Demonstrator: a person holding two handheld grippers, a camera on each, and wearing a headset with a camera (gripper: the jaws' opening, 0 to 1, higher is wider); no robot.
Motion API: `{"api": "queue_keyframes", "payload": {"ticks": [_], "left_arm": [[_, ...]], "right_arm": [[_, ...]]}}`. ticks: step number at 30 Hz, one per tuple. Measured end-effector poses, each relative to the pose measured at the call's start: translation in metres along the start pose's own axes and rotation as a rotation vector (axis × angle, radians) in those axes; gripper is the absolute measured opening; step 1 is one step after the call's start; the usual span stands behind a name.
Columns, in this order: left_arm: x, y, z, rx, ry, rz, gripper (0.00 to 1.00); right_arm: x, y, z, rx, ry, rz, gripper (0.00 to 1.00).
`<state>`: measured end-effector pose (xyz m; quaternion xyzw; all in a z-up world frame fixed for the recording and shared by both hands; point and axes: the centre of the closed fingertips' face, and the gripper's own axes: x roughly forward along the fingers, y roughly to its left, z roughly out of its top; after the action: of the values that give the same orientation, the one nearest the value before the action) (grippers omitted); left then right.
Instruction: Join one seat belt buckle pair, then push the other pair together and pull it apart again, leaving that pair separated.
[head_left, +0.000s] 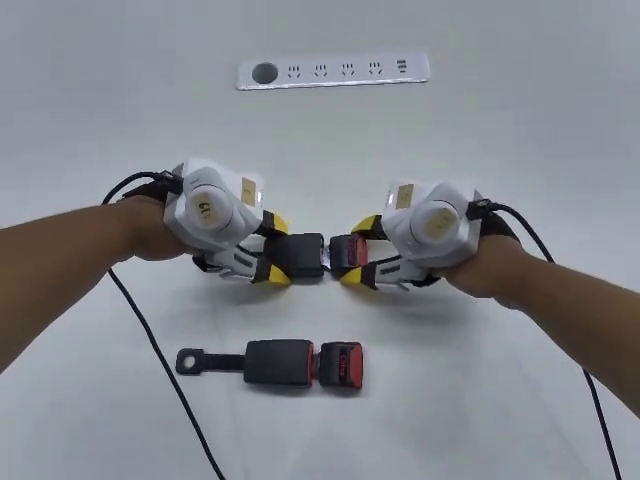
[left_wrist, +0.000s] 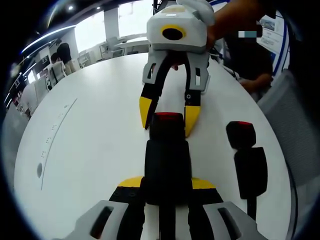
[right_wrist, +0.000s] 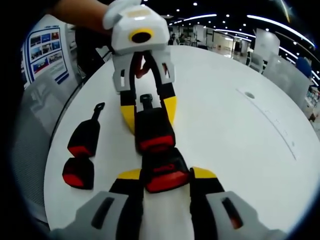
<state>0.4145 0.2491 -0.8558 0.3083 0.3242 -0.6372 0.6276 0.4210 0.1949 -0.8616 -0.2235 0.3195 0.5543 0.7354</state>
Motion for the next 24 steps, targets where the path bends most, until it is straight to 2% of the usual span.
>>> {"api": "queue_keyframes", "payload": {"ticks": [21,24], "left_arm": [[-0.0005,0.0001,0.0003,-0.011,0.004,0.01,0.34],[-0.0007,-0.0002,0.0001,-0.004,0.008,0.004,0.34]], "right_arm": [[-0.0016,0.0007,-0.001,0.023,-0.006,-0.037,0.36],[-0.008,0.0,-0.0074,0.028,-0.008,-0.041,0.36]]}}
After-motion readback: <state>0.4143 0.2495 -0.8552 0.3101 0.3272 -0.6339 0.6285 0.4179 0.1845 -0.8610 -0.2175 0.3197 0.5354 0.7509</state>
